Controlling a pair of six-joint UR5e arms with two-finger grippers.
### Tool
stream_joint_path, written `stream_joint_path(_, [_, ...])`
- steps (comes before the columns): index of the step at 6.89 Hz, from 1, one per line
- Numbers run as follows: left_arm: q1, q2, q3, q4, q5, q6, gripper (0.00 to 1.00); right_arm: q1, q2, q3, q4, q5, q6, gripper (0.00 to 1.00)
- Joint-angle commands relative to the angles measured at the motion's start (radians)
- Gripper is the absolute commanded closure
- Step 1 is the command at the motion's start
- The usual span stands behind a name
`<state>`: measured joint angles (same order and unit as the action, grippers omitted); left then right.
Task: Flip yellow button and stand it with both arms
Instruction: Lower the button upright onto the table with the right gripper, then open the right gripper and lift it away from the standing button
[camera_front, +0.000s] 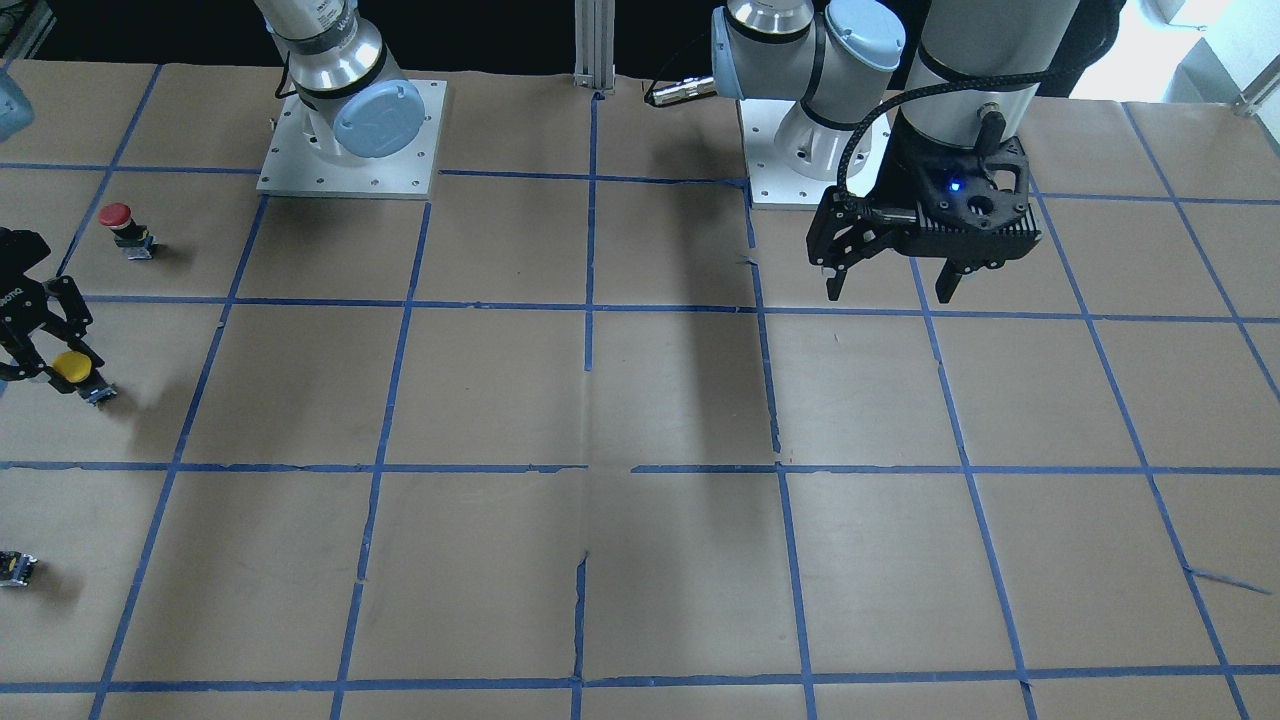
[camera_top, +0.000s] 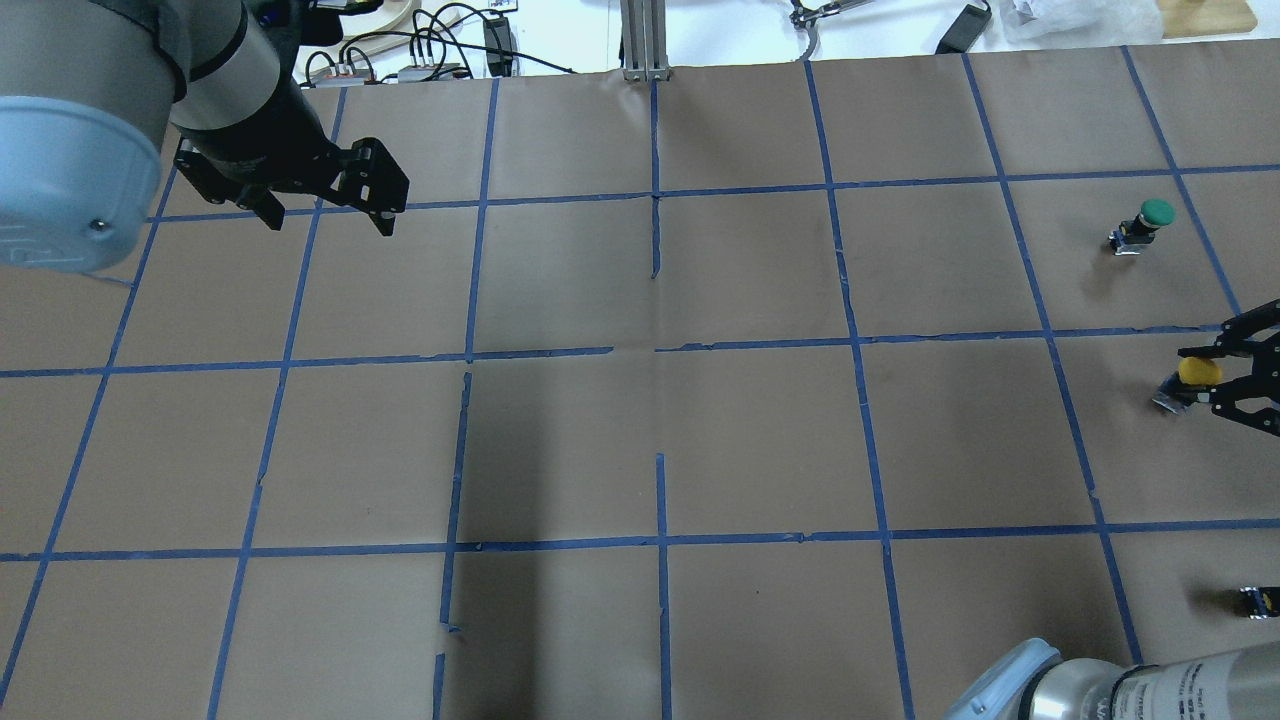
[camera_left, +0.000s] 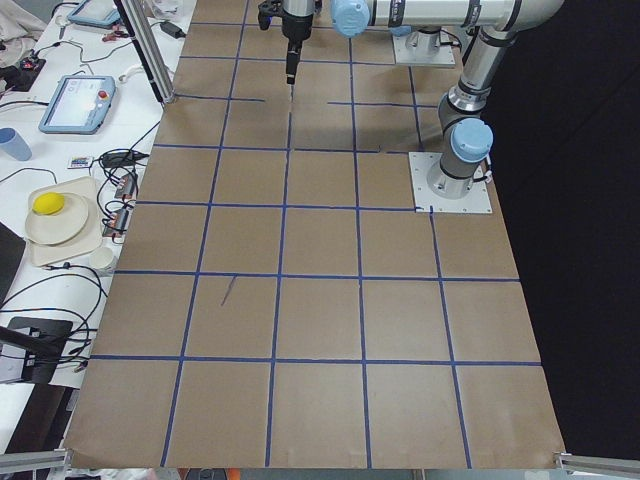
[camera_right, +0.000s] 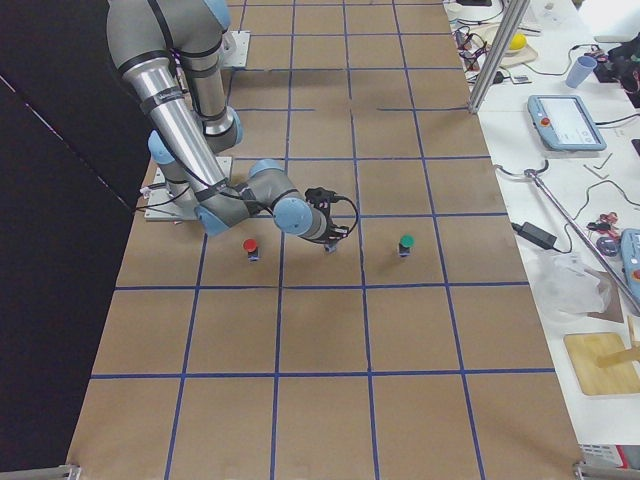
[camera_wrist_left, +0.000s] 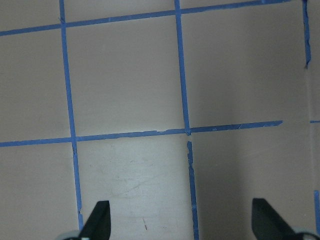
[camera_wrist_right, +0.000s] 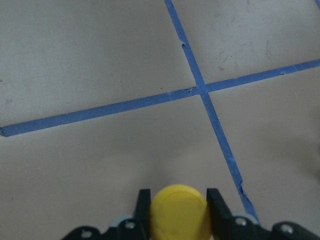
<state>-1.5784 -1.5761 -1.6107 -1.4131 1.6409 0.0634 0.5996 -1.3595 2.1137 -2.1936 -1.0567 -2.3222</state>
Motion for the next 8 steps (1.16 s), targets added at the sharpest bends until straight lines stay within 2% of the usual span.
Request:
stream_joint_path(1, [0.0,-0.007,0.0,-0.018,0.0,-0.036,0.0,-0.014,0.005,0.0,0.006,0.001,-0.002,0.19])
stream_joint_path(2, [0.002,-0.008,0.0,-0.023,-0.001,-0.037,0.0,-0.014,0.003,0.002,0.008,0.0,0.01,0.01])
stream_joint_path(4, [0.014,-0.028,0.015,-0.078,-0.029,-0.036,0.0,-0.014,-0.018,-0.009,0.008,-0.011,0.067,0.01])
stream_joint_path(6, [0.015,-0.048,0.072,-0.185,-0.026,-0.036,0.0,-0.009,-0.123,-0.009,0.017,-0.043,0.304,0.01])
stream_joint_path(8, [0.014,-0.08,0.118,-0.213,-0.027,-0.039,0.0,0.0,-0.237,-0.008,0.02,-0.091,0.601,0.01])
